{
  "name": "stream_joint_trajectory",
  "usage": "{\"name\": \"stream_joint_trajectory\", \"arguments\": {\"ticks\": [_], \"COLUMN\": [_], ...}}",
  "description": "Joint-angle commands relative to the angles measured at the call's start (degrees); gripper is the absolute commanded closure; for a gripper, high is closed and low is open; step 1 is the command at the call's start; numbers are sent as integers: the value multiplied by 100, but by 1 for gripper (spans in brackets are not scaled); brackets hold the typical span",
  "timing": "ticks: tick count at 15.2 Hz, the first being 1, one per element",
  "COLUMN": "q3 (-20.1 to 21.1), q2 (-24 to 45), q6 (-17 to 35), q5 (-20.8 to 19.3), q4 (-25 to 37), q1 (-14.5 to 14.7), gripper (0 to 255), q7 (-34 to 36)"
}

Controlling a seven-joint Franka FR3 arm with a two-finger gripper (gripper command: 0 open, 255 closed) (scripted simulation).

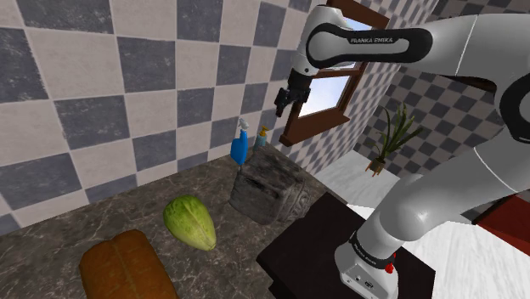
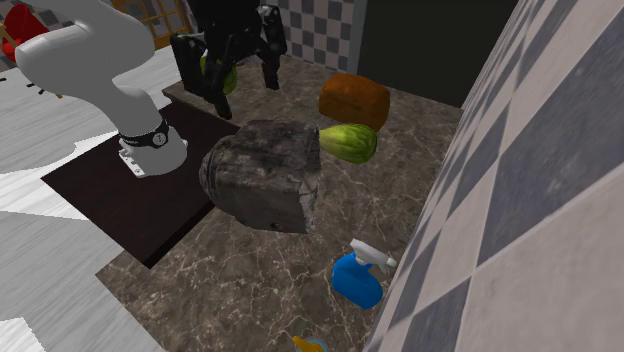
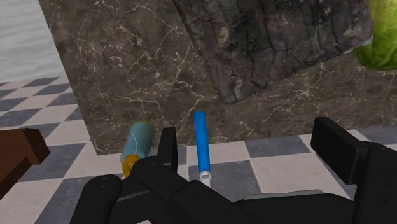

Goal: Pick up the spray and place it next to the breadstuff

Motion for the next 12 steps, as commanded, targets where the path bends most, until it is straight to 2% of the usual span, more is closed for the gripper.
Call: {"name": "stream_joint_trajectory", "arguments": {"ticks": [1, 12], "q3": [-16, -82], "q2": [426, 2919], "q6": [222, 753], "q5": [-12, -42], "q4": [174, 1960], "q1": [-20, -89], "gripper": [0, 0], "q7": [-1, 26]}}
